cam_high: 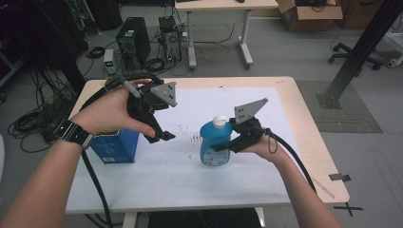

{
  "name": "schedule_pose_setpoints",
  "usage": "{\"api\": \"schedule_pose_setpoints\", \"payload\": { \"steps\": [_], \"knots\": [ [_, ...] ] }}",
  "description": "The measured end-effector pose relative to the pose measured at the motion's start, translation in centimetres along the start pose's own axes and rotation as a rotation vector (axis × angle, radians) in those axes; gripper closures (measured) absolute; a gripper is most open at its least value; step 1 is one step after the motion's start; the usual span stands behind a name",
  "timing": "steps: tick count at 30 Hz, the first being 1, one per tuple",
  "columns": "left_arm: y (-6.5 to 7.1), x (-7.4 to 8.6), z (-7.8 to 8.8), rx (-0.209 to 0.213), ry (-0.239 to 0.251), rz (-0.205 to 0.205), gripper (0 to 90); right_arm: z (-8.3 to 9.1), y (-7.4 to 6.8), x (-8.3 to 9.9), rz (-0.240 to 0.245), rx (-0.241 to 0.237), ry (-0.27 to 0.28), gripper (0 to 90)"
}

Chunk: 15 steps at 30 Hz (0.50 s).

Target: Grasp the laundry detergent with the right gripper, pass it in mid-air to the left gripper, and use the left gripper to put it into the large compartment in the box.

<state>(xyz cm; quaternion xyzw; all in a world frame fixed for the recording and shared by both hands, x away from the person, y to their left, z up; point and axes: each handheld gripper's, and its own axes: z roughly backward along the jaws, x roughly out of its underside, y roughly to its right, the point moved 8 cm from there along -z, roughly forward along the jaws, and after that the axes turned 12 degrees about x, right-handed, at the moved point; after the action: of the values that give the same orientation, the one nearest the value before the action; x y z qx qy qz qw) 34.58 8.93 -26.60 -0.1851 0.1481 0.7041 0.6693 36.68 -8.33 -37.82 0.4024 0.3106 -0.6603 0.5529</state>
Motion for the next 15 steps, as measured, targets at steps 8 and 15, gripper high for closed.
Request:
{"api": "schedule_pose_setpoints", "payload": {
  "steps": [8,15],
  "knots": [
    [0.3,-1.5,0.6,-0.001,0.018,-0.005,3.2,-1.0,-0.9,-3.1,0.042,-0.008,-0.008,42.3],
    [0.5,-1.9,0.5,0.009,0.014,-0.001,3.6,-2.0,-1.6,-4.6,0.07,-0.023,-0.018,42.4]
  ]
}}
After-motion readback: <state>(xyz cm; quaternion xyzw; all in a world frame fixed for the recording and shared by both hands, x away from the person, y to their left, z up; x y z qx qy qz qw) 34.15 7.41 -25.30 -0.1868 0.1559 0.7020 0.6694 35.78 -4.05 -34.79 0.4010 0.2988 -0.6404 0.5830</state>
